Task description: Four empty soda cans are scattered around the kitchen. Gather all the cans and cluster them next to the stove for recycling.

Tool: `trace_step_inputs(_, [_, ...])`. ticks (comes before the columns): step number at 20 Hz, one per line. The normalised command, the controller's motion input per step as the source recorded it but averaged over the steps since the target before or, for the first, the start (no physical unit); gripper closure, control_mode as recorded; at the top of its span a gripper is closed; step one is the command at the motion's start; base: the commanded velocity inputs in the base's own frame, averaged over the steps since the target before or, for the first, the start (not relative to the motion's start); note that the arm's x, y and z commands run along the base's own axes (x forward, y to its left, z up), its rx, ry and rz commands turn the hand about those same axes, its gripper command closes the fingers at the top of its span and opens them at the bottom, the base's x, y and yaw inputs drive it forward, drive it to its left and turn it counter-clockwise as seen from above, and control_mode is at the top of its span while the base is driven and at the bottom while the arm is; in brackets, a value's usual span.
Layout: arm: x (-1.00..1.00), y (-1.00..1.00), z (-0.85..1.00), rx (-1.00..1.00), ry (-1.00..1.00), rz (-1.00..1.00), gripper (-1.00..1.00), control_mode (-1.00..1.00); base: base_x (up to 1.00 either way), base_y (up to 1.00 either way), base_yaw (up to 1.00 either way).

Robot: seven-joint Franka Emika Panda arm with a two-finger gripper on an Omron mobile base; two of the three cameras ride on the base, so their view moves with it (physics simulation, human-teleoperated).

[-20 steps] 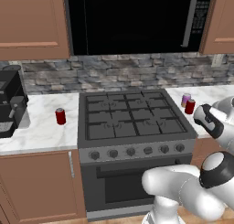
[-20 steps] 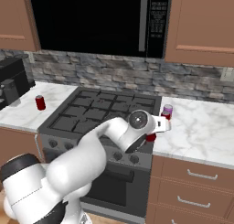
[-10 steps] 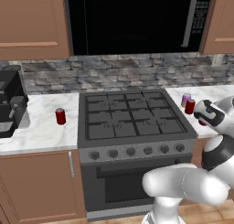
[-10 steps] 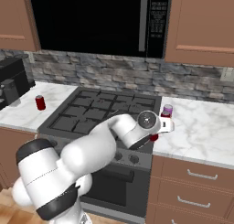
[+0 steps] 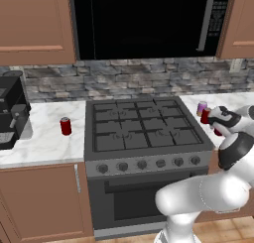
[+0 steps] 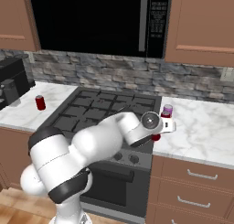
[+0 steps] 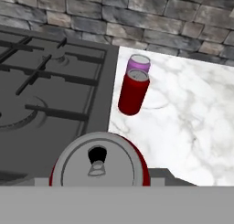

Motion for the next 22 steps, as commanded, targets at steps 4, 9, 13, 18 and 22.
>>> trace_step_inputs(4, [0.25,-0.17,-0.11,0.01,-0.01,0.01,1.0,-1.0,0.0,0.0,0.0])
trace_step_inputs(9, [0.3,-0.15,-0.19,0.04,0.0,0.01,1.0,-1.0,0.0,0.0,0.0])
trace_step_inputs(13, [0.2,-0.08,-0.29,0.07,0.0,0.03,1.0,-1.0,0.0,0.0,0.0])
trace_step_inputs(18, [0.22,-0.13,-0.25,0.02,0.0,0.02,1.0,-1.0,0.0,0.0,0.0])
trace_step_inputs(22, [0.24,-0.15,-0.27,0.0,0.0,0.02,1.0,-1.0,0.0,0.0,0.0])
